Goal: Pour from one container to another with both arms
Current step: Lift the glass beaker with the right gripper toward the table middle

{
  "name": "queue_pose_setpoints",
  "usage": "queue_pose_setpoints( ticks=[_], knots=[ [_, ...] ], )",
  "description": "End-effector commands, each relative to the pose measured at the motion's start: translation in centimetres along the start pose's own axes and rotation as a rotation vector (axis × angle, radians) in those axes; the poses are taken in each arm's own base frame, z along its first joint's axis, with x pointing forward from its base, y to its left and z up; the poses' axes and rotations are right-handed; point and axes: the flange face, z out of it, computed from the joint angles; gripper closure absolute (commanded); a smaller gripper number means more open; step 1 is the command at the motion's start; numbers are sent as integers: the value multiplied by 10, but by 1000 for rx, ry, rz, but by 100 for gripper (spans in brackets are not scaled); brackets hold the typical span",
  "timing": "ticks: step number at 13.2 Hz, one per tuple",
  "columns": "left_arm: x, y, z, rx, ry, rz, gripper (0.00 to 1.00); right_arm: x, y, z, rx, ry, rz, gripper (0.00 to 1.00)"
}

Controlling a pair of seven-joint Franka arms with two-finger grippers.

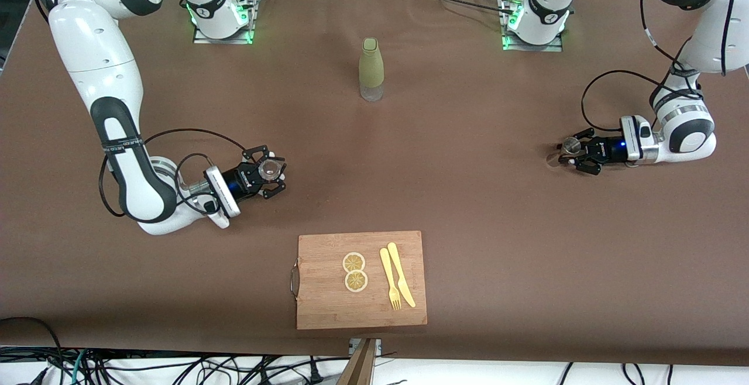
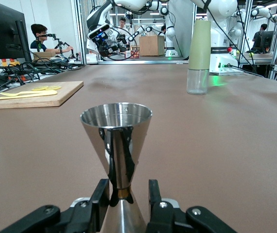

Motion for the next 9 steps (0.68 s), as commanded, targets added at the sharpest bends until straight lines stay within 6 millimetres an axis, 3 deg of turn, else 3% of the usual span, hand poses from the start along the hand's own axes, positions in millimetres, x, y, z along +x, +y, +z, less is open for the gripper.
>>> queue_pose_setpoints(
  ticks=[1,5,9],
  knots=[
    [-6,17,1,-2,33,327,60,8,-3,-1,11,24,9,88],
    [-5,17,1,0,36,327,60,9,-4,-1,16,27,7,88],
    [-5,16,1,11,37,380,100,9,-4,0,17,28,7,88]
  ],
)
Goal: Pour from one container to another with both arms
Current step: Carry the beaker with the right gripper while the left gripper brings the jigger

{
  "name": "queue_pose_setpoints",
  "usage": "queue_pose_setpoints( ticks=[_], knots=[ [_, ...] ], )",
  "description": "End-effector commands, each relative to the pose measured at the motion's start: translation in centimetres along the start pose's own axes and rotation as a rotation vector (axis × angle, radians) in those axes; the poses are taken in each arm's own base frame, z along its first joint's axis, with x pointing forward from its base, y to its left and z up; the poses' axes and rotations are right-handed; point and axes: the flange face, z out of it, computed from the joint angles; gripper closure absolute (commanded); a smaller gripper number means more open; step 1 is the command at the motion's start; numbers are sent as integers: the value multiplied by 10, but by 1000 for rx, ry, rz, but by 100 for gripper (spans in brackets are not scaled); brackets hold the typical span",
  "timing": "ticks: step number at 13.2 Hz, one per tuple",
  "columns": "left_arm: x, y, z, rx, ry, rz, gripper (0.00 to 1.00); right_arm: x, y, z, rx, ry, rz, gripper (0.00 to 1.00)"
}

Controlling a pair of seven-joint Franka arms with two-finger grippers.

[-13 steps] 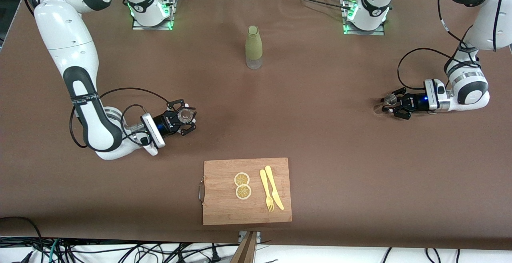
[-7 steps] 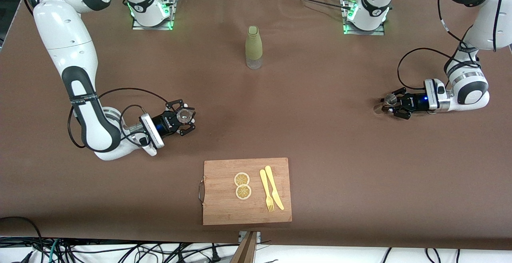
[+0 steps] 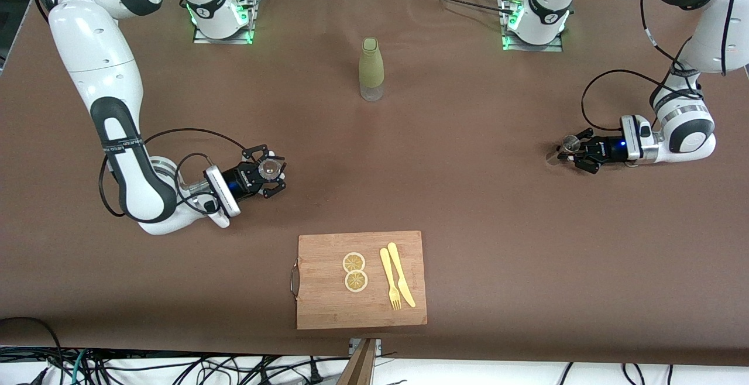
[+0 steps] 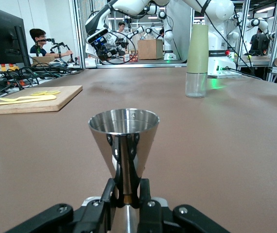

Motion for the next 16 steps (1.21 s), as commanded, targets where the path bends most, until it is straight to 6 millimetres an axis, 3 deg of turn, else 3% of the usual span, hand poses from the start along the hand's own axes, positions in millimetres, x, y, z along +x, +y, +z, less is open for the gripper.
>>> queue_pose_setpoints(
  ticks=[1,7,11,12,14,16],
  knots=[
    [-9,17,0,19,21,363,100,9,-3,0,10,27,4,88],
    [-7,18,-3,22,29,344,100,11,-4,0,14,27,3,88],
    [13,9,0,12,71,211,100,11,-4,-1,15,30,2,88],
    [20,-1,8,5,81,193,100,10,-4,0,18,32,5,88],
    [38,-26,44,11,127,153,100,11,-5,0,20,34,4,88],
    [61,-54,71,38,97,110,100,22,-10,-4,24,29,0,88]
  ],
)
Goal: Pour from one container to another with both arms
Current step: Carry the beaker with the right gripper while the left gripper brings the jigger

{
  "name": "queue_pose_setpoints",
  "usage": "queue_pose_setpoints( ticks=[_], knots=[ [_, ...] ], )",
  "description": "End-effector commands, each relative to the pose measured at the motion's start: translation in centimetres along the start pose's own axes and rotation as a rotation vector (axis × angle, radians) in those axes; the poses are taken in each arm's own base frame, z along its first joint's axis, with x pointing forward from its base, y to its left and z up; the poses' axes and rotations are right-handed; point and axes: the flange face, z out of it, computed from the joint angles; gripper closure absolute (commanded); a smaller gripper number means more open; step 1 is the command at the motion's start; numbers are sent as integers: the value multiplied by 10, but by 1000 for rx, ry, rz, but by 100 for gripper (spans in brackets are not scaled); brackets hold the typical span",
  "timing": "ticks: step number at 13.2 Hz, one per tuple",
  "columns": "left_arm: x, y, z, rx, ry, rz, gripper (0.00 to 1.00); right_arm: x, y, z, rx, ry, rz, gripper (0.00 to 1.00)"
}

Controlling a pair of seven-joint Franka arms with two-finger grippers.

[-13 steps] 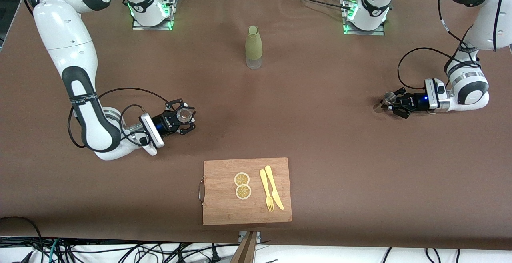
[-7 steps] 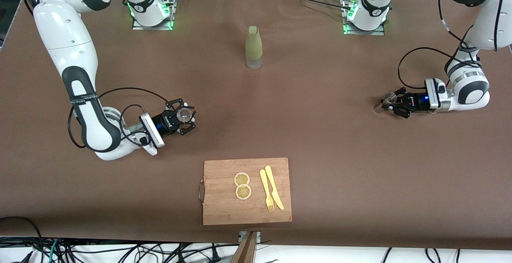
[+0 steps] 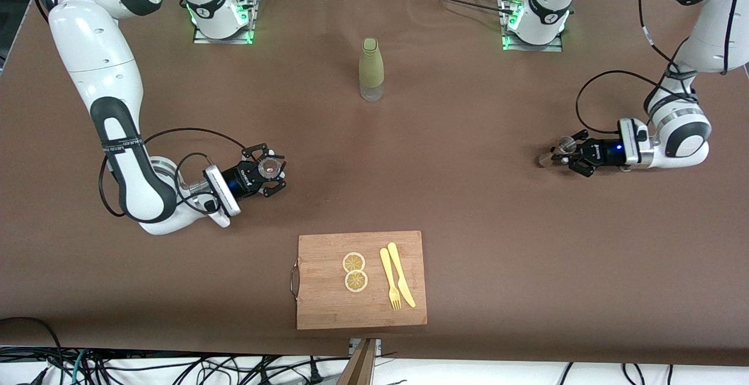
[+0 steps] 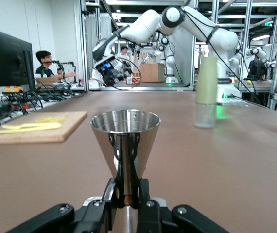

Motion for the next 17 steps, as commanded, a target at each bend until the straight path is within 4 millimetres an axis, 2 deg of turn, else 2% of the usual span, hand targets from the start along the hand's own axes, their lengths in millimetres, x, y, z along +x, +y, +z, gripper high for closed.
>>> queue_pose_setpoints(
  ticks=[1,3,4,7,10,12,13,15,17],
  knots=[
    [32,-27,40,17,-23,112,100,23,-10,-4,16,17,26,88],
    [43,-45,70,28,-76,60,100,43,-17,-5,14,-12,12,88],
    [46,-52,85,70,-75,16,100,60,-23,-4,13,-38,-10,88],
    [59,-72,155,157,-38,-65,100,100,-35,-2,-31,-157,-65,88],
    [66,-77,221,249,-12,-133,100,150,-52,-17,-156,-190,-129,88],
    [66,-72,258,271,-27,-171,100,169,-55,-28,-243,-183,-118,88],
    [67,-70,271,291,-52,-183,100,173,-53,-33,-289,-190,-111,88],
    [70,-63,298,328,-101,-211,100,179,-45,-30,-358,-207,-121,88],
    [84,-59,329,372,-109,-228,100,183,-34,-13,-399,-232,-134,88]
  ],
)
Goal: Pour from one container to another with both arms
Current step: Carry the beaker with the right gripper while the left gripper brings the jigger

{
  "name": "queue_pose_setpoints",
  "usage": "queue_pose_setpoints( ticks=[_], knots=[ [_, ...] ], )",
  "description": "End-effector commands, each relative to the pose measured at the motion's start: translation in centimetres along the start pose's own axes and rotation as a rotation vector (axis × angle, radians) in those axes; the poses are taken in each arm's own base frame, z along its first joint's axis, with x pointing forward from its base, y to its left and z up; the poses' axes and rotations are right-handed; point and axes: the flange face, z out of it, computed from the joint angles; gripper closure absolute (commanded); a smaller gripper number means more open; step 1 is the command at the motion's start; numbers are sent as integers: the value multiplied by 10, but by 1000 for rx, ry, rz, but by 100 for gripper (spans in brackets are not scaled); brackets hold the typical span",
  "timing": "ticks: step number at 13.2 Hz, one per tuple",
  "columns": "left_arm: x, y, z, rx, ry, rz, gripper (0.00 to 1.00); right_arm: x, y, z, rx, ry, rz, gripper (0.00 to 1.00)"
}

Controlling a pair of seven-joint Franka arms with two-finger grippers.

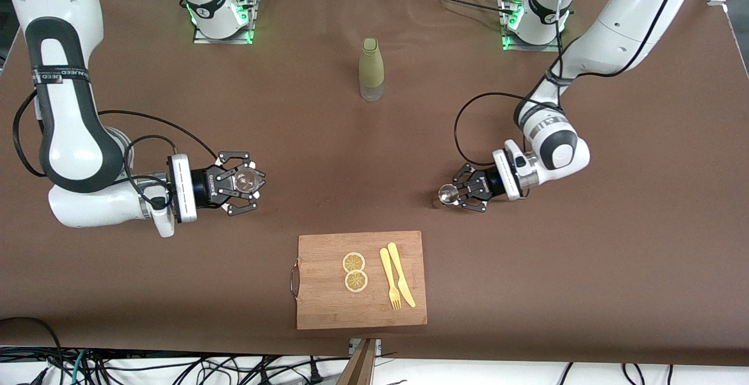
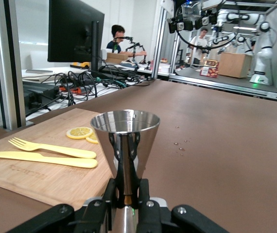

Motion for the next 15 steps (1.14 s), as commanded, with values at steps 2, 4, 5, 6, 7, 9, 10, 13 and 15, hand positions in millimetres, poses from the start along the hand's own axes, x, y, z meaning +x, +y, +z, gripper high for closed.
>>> queue_pose_setpoints(
  ticks=[2,4,5,6,7,9,10,13,15],
  knots=[
    [31,33,44,69,1,-54,100,20,5,48,-74,-39,-12,88],
    [37,51,64,98,-28,-48,100,30,6,78,-101,-67,-19,88],
    [38,61,73,117,-26,-62,100,34,5,92,-101,-76,-14,88],
    [41,73,85,134,-28,-64,100,39,4,104,-111,-86,-23,88],
    [38,81,90,157,-45,-62,100,43,2,118,-109,-97,-33,88],
    [36,100,110,192,-36,-68,100,45,-2,142,-109,-116,-42,88],
    [36,114,120,220,-51,-61,100,40,-2,148,-107,-122,-36,88],
    [40,144,140,297,-60,-24,100,42,-5,176,-124,-154,-46,88],
    [45,157,151,287,-50,-27,100,39,-7,182,-123,-164,-45,88]
  ],
)
